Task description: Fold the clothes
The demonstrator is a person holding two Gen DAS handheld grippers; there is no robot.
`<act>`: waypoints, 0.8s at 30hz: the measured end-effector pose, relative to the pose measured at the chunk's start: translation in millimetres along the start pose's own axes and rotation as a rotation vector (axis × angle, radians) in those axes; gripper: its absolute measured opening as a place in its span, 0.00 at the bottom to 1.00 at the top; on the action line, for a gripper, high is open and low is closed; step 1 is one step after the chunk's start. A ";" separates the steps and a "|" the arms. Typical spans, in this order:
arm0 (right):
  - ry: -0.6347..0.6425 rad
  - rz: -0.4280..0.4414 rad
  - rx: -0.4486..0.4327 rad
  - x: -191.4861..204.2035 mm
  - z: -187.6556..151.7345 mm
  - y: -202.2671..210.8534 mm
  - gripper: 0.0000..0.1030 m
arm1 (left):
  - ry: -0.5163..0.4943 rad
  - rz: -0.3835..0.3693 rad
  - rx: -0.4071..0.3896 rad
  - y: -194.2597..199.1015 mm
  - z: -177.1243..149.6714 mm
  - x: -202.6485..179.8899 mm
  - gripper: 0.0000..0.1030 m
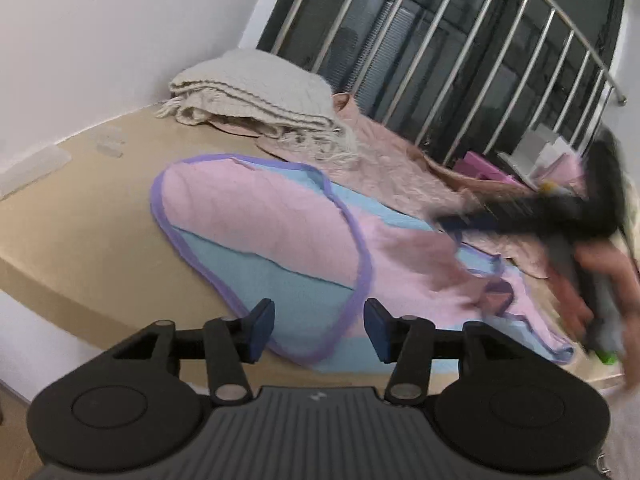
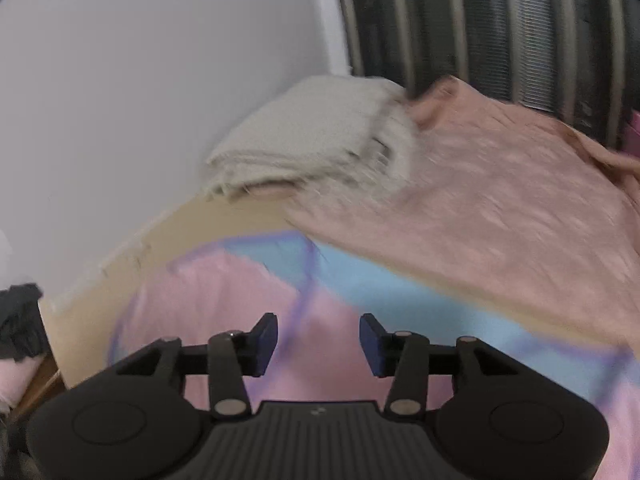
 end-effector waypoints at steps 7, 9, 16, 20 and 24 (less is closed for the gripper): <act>-0.080 -0.113 -0.031 -46.7 -47.5 13.7 0.18 | -0.067 0.073 0.032 -13.7 7.7 2.2 0.46; -0.100 -0.135 -0.047 -53.4 -49.8 21.7 0.20 | -0.075 0.069 0.028 -8.1 8.0 3.8 0.47; 0.104 0.001 -0.173 -21.9 -68.8 96.3 0.46 | -0.289 -0.104 -0.036 25.3 8.7 -25.2 0.57; 0.317 0.103 -0.153 8.4 -99.1 110.4 0.43 | -0.460 -0.212 0.027 22.7 -9.4 -52.6 0.64; 0.215 0.101 -0.091 0.4 -111.4 97.1 0.18 | -0.443 -0.164 0.096 6.1 -19.1 -47.1 0.59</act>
Point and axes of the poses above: each gripper's, at about its wrist camera, not at the fingertips, and y roughly against the way its jaws point, x to its left, z to its top, the point moved 6 cm from there along -y, roughly the way its jaws point, and after that the axes turned 10 degrees about -x, right-handed, at the moved point
